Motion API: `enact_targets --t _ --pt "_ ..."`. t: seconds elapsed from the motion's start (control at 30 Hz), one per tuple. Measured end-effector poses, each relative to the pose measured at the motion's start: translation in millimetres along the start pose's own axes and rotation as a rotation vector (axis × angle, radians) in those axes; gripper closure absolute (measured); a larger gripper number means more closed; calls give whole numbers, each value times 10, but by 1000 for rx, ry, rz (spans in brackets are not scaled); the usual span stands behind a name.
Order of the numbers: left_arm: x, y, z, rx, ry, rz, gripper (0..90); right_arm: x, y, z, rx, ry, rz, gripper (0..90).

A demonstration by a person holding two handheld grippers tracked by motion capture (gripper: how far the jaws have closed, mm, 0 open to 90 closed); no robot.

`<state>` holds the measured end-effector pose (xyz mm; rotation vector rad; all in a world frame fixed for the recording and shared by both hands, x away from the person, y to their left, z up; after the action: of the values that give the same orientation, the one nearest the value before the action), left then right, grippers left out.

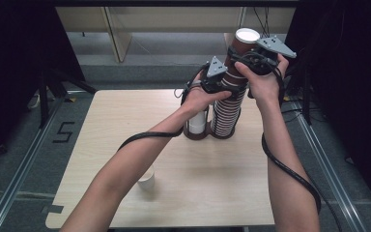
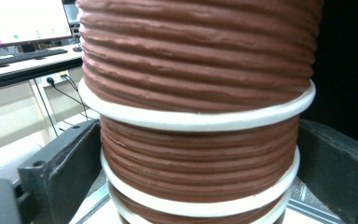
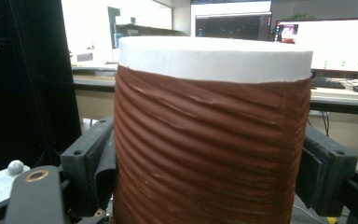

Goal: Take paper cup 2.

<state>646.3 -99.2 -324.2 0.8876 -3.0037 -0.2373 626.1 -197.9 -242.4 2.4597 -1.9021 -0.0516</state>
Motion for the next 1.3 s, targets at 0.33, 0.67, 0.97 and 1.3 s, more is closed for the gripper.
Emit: enact_targets --t 0.33,0.67,0.97,1.3 --pt "-2 0 -2 -2 -3 2 33 5 27 -72 39 -11 7 202" --pt "-4 -1 -5 0 -5 3 33 10 56 -133 78 -4 4 207" --pt "-3 -1 -4 -4 -2 4 33 33 75 -140 117 -26 5 210" --pt "-9 0 -7 -10 -14 6 33 50 106 -179 153 -25 7 210"
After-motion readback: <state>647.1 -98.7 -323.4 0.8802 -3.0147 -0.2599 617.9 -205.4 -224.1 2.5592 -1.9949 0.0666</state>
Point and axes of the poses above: each handheld gripper's, and its own axes: y roughly backward along the jaws, z roughly out of its underside, x roughly to its right, the point moved 4 cm from there along -y, roughly forward along the jaws, and after that the axes turned 4 degrees about z, right-handed, at the moved point
